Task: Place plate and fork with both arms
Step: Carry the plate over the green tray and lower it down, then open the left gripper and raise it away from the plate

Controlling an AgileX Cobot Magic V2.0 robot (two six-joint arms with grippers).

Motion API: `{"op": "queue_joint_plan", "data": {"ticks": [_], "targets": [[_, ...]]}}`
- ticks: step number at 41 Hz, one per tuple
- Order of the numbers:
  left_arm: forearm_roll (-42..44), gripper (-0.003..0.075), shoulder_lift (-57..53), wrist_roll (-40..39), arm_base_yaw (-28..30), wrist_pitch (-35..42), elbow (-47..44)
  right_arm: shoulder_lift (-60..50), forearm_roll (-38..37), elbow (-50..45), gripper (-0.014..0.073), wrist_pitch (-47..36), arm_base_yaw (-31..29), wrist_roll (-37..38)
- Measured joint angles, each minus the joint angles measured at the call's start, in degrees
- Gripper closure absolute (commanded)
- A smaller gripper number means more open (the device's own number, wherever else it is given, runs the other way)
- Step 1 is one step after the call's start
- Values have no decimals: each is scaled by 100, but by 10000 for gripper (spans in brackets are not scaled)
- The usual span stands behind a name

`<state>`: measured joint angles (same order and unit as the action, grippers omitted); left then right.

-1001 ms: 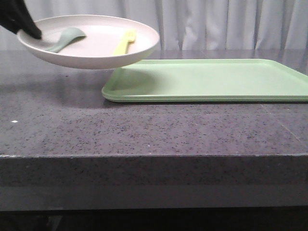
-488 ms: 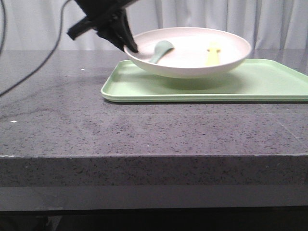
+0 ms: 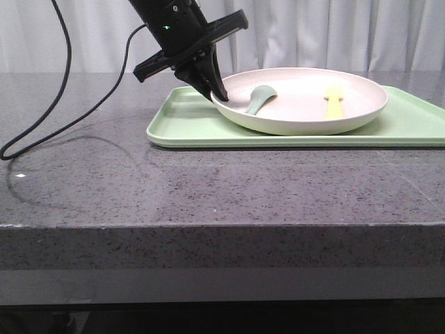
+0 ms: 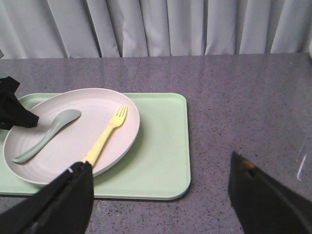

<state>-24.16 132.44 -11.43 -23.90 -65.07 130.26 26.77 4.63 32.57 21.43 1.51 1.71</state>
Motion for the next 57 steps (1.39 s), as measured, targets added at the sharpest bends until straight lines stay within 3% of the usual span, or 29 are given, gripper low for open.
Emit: {"op": "queue_joint_plan", "data": {"ticks": [7, 11, 20, 24, 29, 34, 43, 57], "targets": [[24, 715, 0, -9, 0, 50, -1, 0, 0, 0, 1, 0, 0, 0], [24, 618, 0, -9, 0, 50, -1, 0, 0, 0, 1, 4, 0, 0], [24, 302, 0, 23, 0, 109, 3, 0, 0, 0, 1, 4, 0, 0], [24, 244, 9, 73, 0, 0, 111, 0, 0, 0, 1, 4, 0, 0], [79, 257, 9, 192, 0, -400, 530, 0, 0, 0, 1, 13, 0, 0], [143, 356, 9, 214, 12, -635, 1112, 0, 0, 0, 1, 13, 0, 0], [183, 740, 9, 254, 22, -672, 1621, 0, 0, 0, 1, 13, 0, 0], [588, 739, -507, 613, 22, -721, 1391, 0, 0, 0, 1, 26, 0, 0]]}}
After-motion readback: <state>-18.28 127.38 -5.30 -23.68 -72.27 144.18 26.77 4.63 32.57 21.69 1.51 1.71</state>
